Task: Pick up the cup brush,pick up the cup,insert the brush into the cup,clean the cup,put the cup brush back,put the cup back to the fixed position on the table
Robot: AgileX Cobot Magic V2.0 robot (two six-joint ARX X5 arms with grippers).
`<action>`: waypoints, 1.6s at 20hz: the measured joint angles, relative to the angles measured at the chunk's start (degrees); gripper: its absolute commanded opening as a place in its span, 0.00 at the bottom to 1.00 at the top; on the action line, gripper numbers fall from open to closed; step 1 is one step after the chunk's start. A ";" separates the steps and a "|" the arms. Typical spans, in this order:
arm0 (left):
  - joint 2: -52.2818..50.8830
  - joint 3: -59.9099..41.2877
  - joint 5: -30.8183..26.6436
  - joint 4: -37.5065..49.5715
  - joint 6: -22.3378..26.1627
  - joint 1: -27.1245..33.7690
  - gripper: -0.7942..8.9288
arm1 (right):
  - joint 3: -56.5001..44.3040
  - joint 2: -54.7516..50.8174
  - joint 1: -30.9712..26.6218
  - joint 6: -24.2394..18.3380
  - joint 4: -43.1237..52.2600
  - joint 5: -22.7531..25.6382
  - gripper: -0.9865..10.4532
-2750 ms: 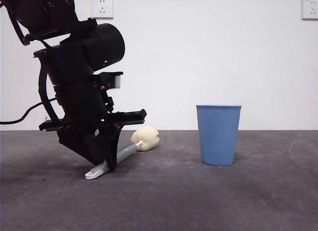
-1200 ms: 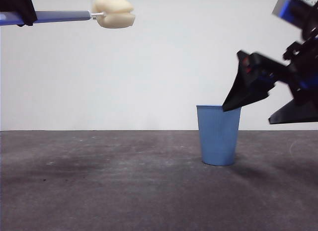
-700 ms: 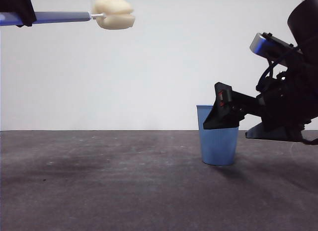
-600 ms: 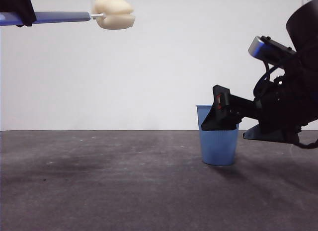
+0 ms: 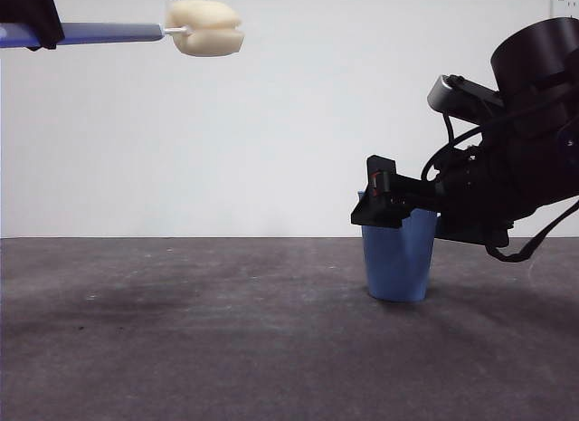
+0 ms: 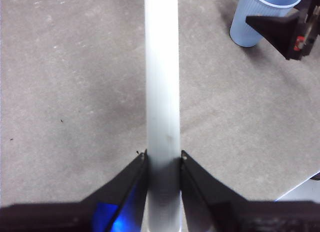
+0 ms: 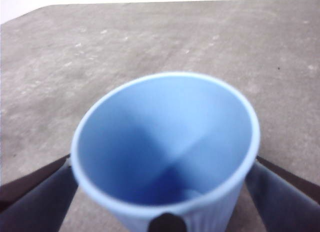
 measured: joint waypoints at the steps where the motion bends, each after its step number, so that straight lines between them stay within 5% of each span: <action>1: 0.00 0.00 0.00 0.00 0.00 0.00 0.07 | 0.42 0.48 0.00 0.00 0.00 0.04 0.63; 6: 0.00 0.00 0.00 -0.02 0.00 0.00 0.07 | 2.12 2.91 -0.02 0.00 -0.04 0.11 0.53; 14: 0.00 0.00 0.00 -0.02 0.00 0.00 0.07 | 2.67 3.15 -0.04 -0.42 -0.02 0.04 0.08; 18: 0.11 0.00 0.00 -0.26 0.72 0.00 0.07 | 2.67 2.32 -0.02 -0.44 -1.70 -0.04 0.08; 26: 3.06 0.00 0.00 -4.35 10.14 0.00 0.07 | 5.97 -20.35 2.86 -8.72 -36.61 1.57 0.08; 32: 7.15 0.00 3.54 -4.76 17.42 0.00 0.07 | 16.63 -24.59 9.79 -23.02 -69.55 15.74 0.08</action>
